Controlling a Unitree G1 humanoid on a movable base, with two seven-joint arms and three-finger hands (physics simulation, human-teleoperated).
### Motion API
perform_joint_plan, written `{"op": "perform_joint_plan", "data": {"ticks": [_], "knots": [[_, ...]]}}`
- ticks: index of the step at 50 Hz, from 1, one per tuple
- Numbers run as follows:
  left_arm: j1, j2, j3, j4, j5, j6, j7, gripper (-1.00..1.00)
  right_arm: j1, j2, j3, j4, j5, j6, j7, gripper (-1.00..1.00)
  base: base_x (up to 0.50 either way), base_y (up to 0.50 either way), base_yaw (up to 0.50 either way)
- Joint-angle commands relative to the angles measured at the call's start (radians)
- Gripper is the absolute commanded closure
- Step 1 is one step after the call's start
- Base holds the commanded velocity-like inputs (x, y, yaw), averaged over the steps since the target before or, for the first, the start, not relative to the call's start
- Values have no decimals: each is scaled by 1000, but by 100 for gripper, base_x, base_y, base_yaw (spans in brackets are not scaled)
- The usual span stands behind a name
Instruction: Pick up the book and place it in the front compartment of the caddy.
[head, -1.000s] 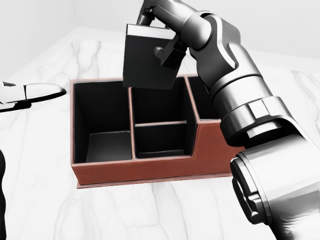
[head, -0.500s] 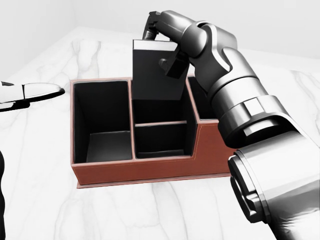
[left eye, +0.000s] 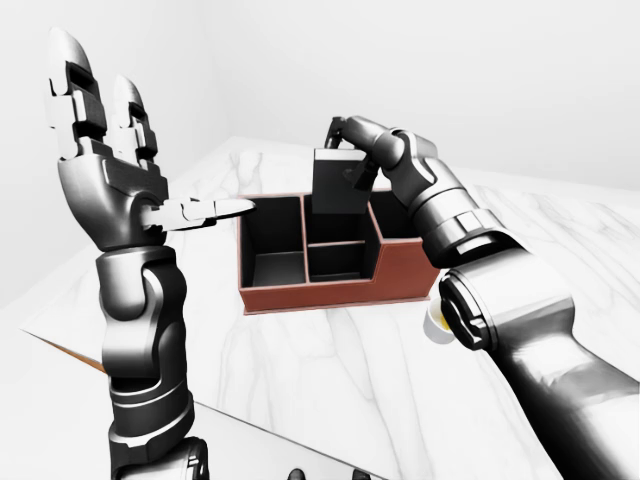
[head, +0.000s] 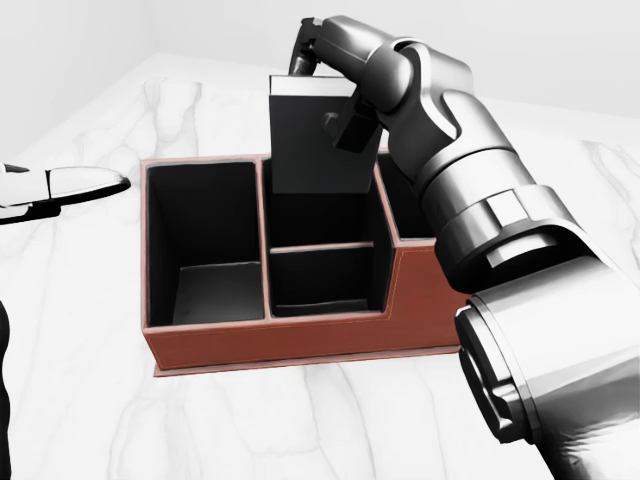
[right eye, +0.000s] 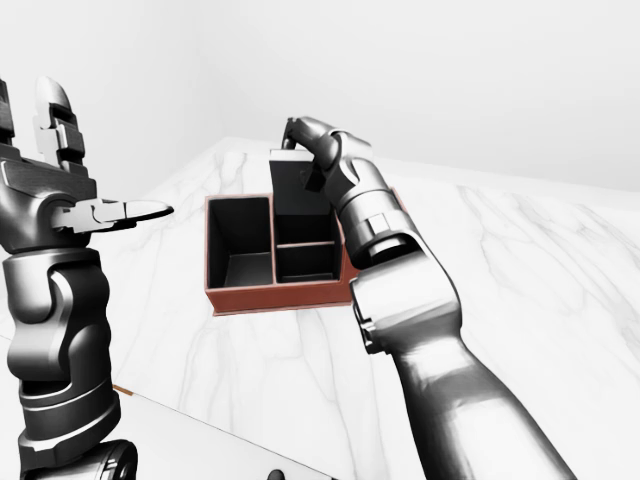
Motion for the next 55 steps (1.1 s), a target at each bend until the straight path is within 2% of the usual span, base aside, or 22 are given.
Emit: {"op": "perform_joint_plan", "data": {"ticks": [1, 39, 55], "knots": [[2, 0, 0, 1, 1, 0, -2, -100, -15, 2, -36, -23, 8, 0, -47, 100, 0, 0, 0], [-5, 3, 2, 21, 0, 0, -5, -100, 86, 36, -35, -4, 18, 0, -151, 100, 0, 0, 0], [0, 1, -1, 5, 1, 0, -2, -100, 120, 47, -32, 0, 13, 0, -231, 100, 0, 0, 0]]}}
